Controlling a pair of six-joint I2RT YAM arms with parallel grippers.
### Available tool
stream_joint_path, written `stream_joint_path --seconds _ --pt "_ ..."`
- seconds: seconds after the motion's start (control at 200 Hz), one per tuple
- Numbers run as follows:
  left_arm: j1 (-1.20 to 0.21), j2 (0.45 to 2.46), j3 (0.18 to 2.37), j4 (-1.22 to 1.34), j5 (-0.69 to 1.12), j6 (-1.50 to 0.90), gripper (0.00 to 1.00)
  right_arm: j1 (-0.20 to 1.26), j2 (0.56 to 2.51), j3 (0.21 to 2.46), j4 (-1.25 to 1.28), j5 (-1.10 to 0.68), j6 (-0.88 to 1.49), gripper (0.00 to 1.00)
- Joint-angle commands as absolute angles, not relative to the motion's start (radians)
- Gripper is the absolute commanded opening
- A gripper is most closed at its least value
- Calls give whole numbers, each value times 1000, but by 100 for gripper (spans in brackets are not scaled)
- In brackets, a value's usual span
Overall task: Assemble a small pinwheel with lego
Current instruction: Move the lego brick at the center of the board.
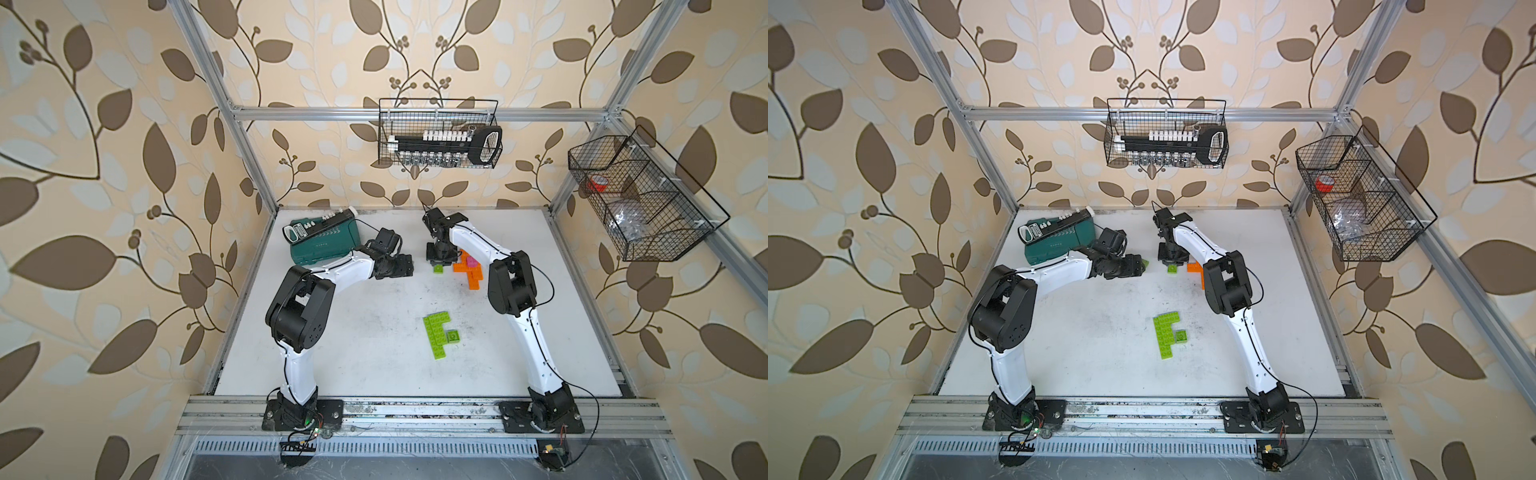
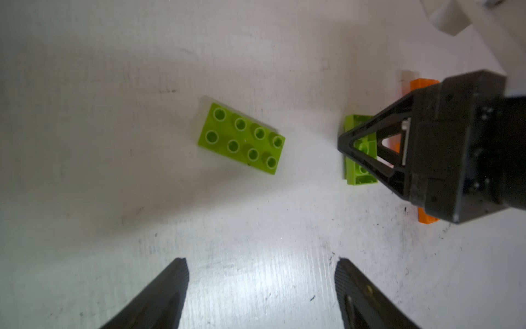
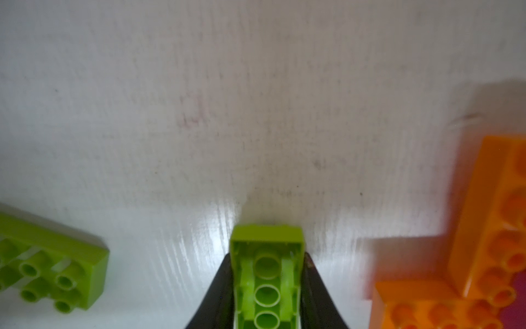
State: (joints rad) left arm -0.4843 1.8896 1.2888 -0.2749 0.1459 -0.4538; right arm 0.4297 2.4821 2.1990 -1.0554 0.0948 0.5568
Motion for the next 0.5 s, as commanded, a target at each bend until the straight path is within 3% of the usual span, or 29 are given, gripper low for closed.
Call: stream_joint_path --seconds 0.0,0.3,0.495 --pt "-491 1778 1231 -325 108 -509 82 464 2430 2099 -1041 72 555 26" --pt "-494 1484 924 -364 124 -618 83 593 2240 1754 -883 36 622 26" --pt "-493 1316 791 -418 110 -652 83 702 2245 1750 -869 23 667 26"
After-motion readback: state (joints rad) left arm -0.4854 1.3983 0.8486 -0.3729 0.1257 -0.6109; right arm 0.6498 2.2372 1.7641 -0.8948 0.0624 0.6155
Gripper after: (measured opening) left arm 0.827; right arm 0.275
